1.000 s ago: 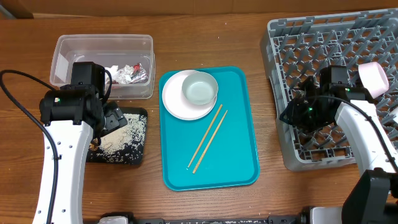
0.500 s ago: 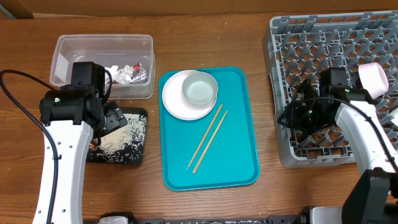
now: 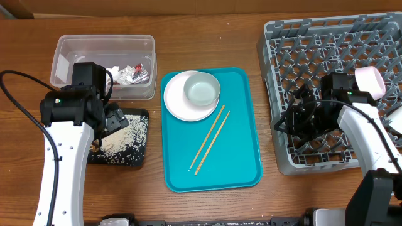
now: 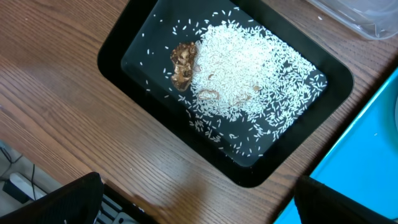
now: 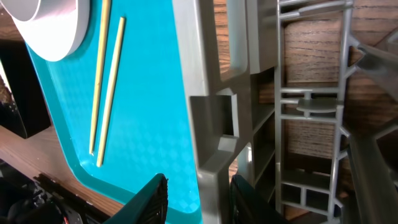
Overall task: Sort waste into correct bins and load items into the dishwasher
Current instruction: 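Set the pink bowl upright in the rack and release it, then reach the right gripper to the small white bowl on the plate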
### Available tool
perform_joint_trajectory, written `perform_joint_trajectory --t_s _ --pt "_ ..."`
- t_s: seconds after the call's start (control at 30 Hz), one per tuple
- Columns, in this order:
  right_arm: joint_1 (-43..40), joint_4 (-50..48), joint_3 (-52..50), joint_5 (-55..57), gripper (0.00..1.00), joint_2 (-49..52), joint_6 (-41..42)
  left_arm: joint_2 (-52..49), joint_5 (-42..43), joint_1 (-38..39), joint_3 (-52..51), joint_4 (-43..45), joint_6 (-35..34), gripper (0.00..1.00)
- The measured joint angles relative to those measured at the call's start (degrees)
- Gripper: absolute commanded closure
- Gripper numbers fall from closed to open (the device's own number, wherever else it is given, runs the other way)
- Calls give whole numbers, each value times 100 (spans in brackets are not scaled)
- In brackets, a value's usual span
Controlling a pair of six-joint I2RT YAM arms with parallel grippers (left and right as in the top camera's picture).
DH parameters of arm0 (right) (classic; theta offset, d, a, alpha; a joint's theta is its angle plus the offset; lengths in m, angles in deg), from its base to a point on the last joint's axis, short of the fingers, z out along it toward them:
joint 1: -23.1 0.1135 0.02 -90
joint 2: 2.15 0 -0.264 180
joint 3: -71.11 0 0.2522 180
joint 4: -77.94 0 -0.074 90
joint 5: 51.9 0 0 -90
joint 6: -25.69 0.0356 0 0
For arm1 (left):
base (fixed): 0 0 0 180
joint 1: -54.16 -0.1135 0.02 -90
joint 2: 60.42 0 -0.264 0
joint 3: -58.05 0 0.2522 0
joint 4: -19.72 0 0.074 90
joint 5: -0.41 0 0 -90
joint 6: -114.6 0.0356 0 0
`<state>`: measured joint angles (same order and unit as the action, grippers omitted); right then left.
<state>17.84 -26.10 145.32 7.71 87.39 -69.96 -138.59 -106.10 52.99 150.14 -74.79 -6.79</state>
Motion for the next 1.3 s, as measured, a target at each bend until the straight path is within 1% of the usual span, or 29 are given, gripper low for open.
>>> perform_joint_trajectory --t_s 0.33,0.47,0.53,0.67,0.8,0.93,1.0,1.07,1.17,1.3 --pt "0 61 -4 -31 64 0 -42 0 2 0 0 0 0 0" --pt "0 59 -4 -109 50 0 -63 0 2 0 0 0 0 0" --pt "4 50 -4 -197 46 0 -46 0 2 0 0 2 0 0" --pt "9 52 -4 -210 43 0 -7 0 0 0 0 0 0 0" --pt "15 308 133 184 42 0 151 0 0 0 0 0 0 0" --pt "15 514 780 533 42 0 251 0 0 0 0 4 0 0" --pt "15 505 1187 645 40 0 306 0 2 0 0 2 0 0" --pt "22 452 1615 728 34 0 350 0 0 0 0 0 0 1" --pt "101 138 2022 737 31 -2 398 0 0 0 0 0 0 0" --pt "553 -393 2100 721 32 0 424 0 0 0 0 2 0 0"
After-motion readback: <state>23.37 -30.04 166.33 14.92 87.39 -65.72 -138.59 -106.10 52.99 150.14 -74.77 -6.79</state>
